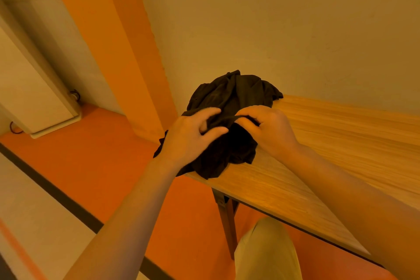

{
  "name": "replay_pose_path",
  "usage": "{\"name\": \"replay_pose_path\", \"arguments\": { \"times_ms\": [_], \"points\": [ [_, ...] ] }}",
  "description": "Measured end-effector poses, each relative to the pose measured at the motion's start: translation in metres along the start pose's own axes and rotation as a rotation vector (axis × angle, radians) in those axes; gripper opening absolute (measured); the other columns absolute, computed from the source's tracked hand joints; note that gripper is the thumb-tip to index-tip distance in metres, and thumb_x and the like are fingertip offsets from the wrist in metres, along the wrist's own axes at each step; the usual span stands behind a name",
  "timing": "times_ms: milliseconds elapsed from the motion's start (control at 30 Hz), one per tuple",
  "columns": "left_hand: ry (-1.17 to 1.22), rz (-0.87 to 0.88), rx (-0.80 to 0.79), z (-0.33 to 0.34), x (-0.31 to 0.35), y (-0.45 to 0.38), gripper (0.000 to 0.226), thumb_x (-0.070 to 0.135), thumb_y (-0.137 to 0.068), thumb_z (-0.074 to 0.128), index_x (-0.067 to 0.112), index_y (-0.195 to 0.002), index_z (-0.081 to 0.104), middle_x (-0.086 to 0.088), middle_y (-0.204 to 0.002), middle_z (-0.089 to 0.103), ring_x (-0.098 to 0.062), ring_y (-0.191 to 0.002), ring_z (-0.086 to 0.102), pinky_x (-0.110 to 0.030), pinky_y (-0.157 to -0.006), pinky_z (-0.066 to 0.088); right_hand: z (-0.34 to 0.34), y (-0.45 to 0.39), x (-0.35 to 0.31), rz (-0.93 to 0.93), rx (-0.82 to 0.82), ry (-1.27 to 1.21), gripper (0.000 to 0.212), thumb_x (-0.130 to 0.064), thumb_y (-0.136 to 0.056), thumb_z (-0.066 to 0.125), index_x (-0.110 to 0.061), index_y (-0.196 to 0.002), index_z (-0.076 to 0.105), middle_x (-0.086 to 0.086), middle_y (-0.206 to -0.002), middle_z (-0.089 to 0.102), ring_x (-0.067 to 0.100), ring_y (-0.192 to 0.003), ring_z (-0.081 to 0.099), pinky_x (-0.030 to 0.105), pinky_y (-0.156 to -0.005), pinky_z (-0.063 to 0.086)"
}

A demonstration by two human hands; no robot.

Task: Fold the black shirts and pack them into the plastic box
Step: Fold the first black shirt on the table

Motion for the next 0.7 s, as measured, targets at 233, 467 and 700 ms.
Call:
{"name": "replay_pose_path", "arguments": {
  "times_ms": [233,467,700],
  "points": [
    [-0.050,0.047,0.128,0.007,0.007,-0.001,0.011,0.024,-0.093,0.060,0.024,-0.097,0.071,0.017,-0.049,0.043,-0.008,-0.048,0.047,-0.023,-0.049,0.037,-0.001,0.001,-0.002,-0.030,0.008,0.069,0.019,-0.022,-0.091,0.062,-0.018,-0.107,0.069,-0.003,-0.099,0.068,0.007,-0.092,0.058,0.016,-0.074,0.045],
    [-0.015,-0.084,0.262,-0.019,-0.013,0.011,0.015,0.021,-0.094,0.060,0.023,-0.101,0.073,0.022,-0.057,0.053,-0.009,-0.050,0.048,-0.022,-0.047,0.033,-0.006,0.007,0.025,0.019,-0.050,-0.001,0.030,-0.017,-0.093,0.057,-0.013,-0.122,0.063,0.003,-0.107,0.070,0.012,-0.093,0.064,0.006,-0.075,0.041],
    [0.009,-0.102,0.241,-0.010,-0.015,0.010,0.014,0.021,-0.093,0.061,0.021,-0.100,0.073,0.012,-0.045,0.039,-0.010,-0.046,0.043,-0.026,-0.050,0.037,-0.004,0.009,0.008,-0.143,-0.054,-0.150,0.030,-0.023,-0.093,0.056,-0.014,-0.120,0.064,-0.013,-0.105,0.062,-0.003,-0.095,0.058,0.008,-0.080,0.045]
  ]
}}
Point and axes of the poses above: each hand's wrist, its own y-axis away from the middle knuckle, its own z-axis out of the palm, x = y × z, the point moved 5 cm from there along -y, towards the middle knuckle
